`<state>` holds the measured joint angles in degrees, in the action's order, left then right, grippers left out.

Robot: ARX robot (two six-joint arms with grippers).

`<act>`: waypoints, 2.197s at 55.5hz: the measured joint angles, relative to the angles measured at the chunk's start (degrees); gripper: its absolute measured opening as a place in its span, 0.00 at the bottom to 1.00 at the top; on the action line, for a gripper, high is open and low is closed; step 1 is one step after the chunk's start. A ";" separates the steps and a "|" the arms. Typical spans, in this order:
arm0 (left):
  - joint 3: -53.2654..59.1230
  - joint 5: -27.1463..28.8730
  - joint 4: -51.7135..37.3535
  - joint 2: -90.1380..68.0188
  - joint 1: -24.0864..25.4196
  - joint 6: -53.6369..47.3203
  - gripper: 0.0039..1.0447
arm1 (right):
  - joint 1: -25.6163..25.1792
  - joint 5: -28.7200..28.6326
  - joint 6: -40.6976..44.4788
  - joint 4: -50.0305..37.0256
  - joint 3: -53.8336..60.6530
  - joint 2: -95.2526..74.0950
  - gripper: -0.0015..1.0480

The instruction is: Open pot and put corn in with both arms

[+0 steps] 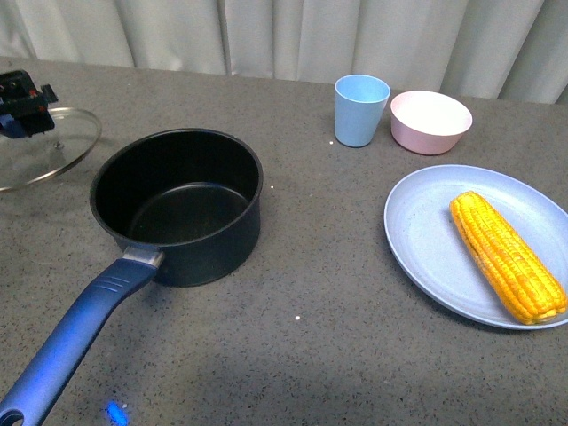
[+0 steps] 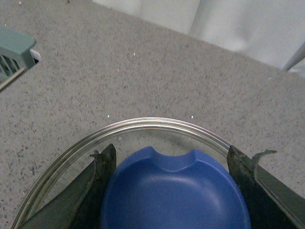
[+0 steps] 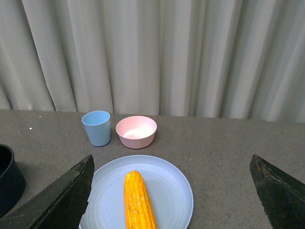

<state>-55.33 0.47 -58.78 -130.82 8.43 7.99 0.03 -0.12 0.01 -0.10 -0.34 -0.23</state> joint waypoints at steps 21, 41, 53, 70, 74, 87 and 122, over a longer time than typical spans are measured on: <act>-3.56 1.79 4.96 -5.05 -0.17 -2.91 0.60 | 0.00 0.00 0.00 0.00 0.00 0.00 0.91; -1.84 0.76 4.87 -4.00 -0.13 -2.32 0.96 | 0.00 0.00 0.00 0.00 0.00 0.00 0.91; 4.50 1.46 5.68 6.71 -0.09 -0.20 0.94 | 0.00 0.00 0.00 0.00 0.00 0.00 0.91; 20.81 -1.92 6.69 31.78 -4.57 -0.11 0.94 | 0.00 0.00 0.00 0.00 0.00 0.00 0.91; 23.39 -2.29 6.84 36.83 -5.05 -0.15 0.94 | 0.00 0.00 0.00 0.00 0.00 0.00 0.91; 32.48 -4.09 9.60 51.56 -5.99 -0.57 0.94 | 0.00 0.00 0.00 0.00 0.00 0.00 0.91; 52.39 -0.50 7.26 75.21 -8.44 -7.50 0.04 | 0.00 0.00 0.00 0.00 0.00 0.00 0.91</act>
<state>-2.94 -0.03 -51.53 -55.62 -0.01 0.49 0.03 -0.12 0.01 -0.10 -0.34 -0.23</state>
